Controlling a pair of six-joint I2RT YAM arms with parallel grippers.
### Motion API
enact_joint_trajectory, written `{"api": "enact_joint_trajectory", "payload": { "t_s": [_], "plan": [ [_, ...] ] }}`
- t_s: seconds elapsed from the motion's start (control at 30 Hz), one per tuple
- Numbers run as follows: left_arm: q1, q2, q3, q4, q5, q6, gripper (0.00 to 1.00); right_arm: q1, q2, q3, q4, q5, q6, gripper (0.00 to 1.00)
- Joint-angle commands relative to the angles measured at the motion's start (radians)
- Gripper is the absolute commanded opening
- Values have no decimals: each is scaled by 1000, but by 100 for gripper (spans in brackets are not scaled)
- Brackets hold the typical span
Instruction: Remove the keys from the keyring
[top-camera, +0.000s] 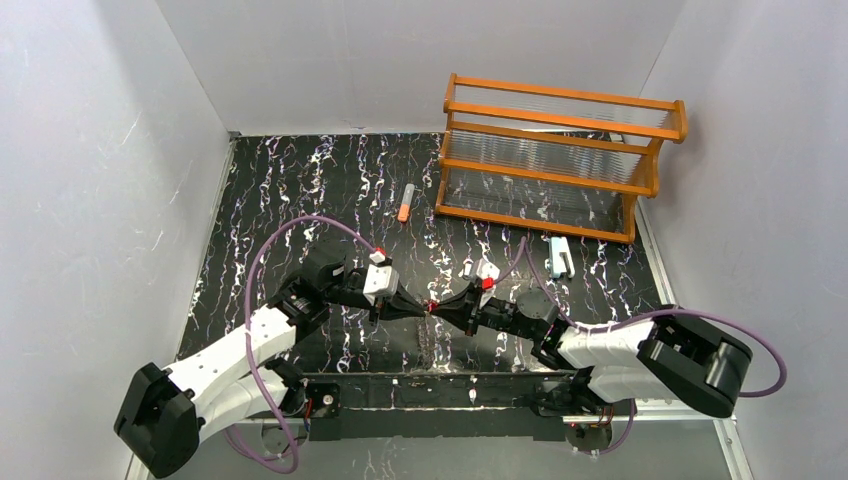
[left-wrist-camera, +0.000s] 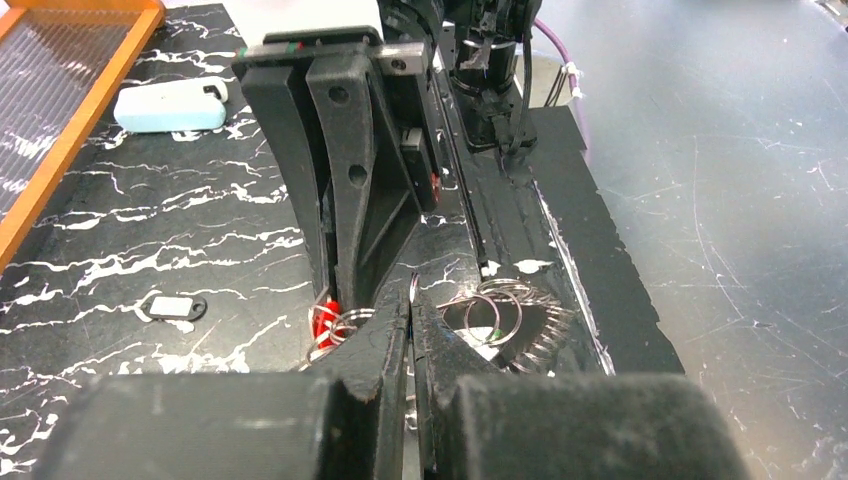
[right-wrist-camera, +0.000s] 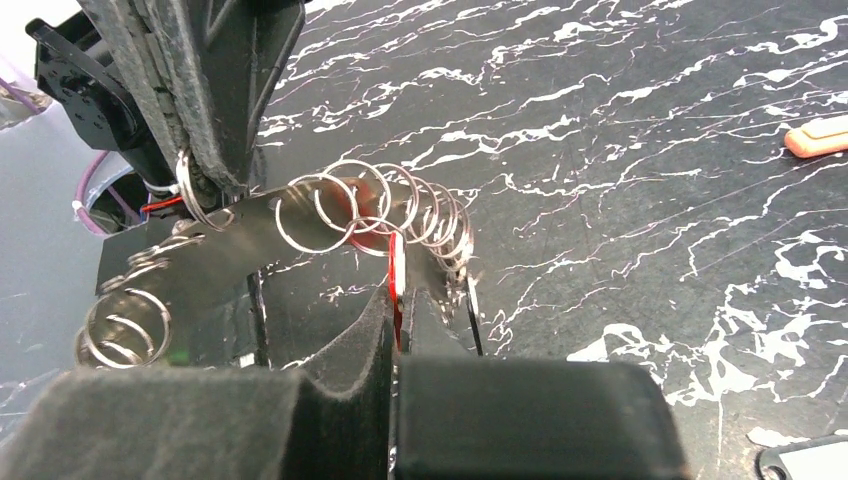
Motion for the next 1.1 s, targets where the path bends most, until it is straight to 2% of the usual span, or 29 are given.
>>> {"api": "enact_joint_trajectory", "payload": {
  "t_s": [0.0, 0.3, 0.37, 0.47, 0.53, 0.7, 0.87, 1.07],
  "plan": [
    [6, -40, 53, -93, -13, 87, 0, 3, -78, 13, -64, 27, -54, 1],
    [7, -69, 50, -195, -120, 155, 3, 3, -274, 149, -559, 90, -188, 1],
    [6, -72, 51, -215, -142, 164, 7, 2, -285, 197, -664, 100, -244, 1],
    [7, -78, 48, -227, -179, 168, 22, 3, -273, 280, -794, 98, -297, 1],
    [7, -85, 53, -238, -211, 172, 28, 3, -261, 325, -864, 94, -323, 1],
    [14, -100, 78, -264, -276, 165, 34, 3, -250, 411, -1010, 95, -395, 1],
    [27, -70, 86, -209, -293, 109, 37, 3, -213, 504, -1119, 80, -417, 1],
    [31, -29, 92, -166, -238, 85, 37, 3, -193, 593, -1277, 66, -440, 1]
  ]
}}
